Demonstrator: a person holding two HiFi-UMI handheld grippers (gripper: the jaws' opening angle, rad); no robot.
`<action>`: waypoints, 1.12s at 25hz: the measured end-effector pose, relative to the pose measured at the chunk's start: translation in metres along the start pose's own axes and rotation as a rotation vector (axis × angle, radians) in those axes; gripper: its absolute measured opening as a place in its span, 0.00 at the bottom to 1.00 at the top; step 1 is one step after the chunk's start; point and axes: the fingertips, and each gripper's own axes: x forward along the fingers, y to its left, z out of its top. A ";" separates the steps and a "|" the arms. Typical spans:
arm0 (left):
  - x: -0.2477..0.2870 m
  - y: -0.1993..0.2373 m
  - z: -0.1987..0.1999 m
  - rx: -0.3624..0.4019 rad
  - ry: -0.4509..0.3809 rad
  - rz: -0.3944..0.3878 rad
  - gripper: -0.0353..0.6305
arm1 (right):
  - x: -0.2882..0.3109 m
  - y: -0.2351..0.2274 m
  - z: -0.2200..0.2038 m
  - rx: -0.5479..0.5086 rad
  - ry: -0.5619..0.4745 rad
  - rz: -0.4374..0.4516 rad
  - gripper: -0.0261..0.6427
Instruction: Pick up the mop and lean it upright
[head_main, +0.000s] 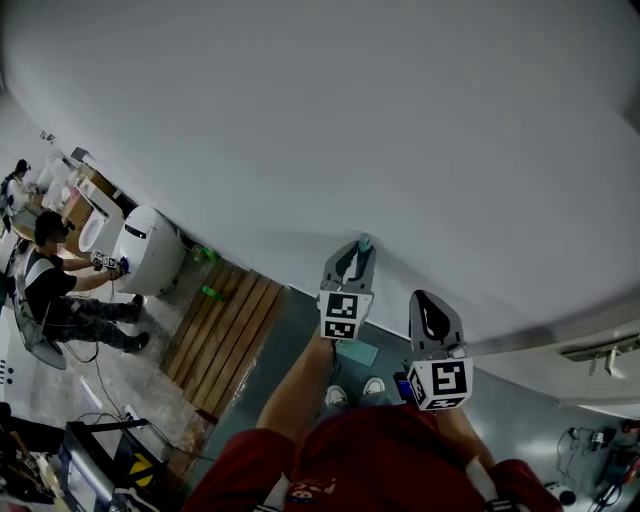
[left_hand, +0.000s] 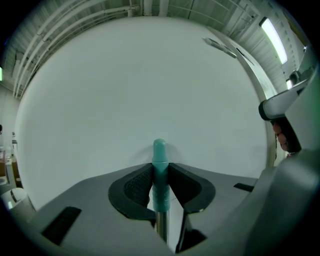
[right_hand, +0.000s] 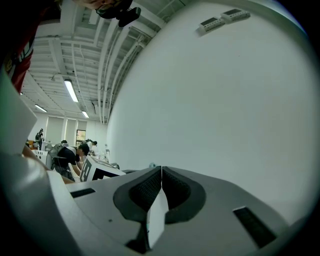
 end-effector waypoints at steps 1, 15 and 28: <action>0.000 0.000 0.000 -0.001 0.001 -0.001 0.23 | 0.000 0.001 0.000 -0.001 -0.001 0.002 0.07; -0.004 0.001 0.005 -0.008 0.003 -0.032 0.46 | 0.000 0.004 0.004 -0.004 -0.005 0.005 0.07; -0.041 0.000 -0.001 -0.058 0.017 0.012 0.46 | -0.003 0.007 0.002 0.003 -0.006 0.010 0.07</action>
